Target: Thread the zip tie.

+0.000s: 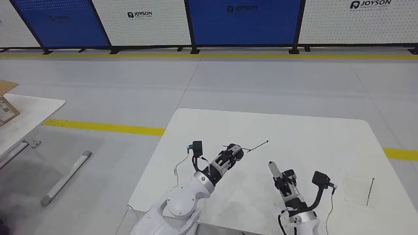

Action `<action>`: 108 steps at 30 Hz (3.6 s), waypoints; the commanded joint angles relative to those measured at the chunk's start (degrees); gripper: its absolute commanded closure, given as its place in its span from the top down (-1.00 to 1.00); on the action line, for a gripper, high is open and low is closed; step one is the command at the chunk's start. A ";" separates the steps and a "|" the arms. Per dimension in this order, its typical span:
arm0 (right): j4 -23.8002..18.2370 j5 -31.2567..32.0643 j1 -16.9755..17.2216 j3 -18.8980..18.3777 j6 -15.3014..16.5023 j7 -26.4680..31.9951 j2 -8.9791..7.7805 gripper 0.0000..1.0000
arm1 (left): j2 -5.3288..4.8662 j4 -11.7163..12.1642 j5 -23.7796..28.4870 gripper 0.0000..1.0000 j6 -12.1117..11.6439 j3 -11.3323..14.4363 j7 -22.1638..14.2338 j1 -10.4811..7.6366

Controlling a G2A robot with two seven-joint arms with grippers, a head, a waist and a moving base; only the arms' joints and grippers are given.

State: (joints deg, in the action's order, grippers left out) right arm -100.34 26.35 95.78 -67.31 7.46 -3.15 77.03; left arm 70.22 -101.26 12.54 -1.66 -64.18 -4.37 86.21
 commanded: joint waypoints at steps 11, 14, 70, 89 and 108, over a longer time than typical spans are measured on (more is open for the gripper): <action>-0.34 1.78 -0.57 -0.69 -0.97 0.26 -0.13 1.00 | 0.03 -0.18 -1.48 -1.00 0.21 0.33 0.66 0.10; -1.32 7.91 -0.77 -1.74 -2.45 2.31 -0.62 1.00 | 0.02 -0.64 -1.31 -1.00 0.02 0.04 1.13 0.72; 4.93 29.89 -6.99 5.01 -7.35 9.51 -0.77 1.00 | 0.50 -3.11 -5.75 -1.00 1.08 3.95 0.15 0.63; 7.30 25.75 -7.84 4.92 -3.56 5.99 -0.46 -0.74 | 0.79 -3.40 -6.23 -1.00 0.83 4.75 0.69 0.05; 6.02 27.17 -6.42 4.66 1.12 1.79 -0.77 -0.54 | 1.13 -2.09 -7.02 -1.00 0.93 5.97 0.67 -0.57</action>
State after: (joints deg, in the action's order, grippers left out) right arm -94.17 53.45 89.23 -62.58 8.60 -1.24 76.28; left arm 71.34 -103.39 5.56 -0.73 -58.23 -3.72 85.64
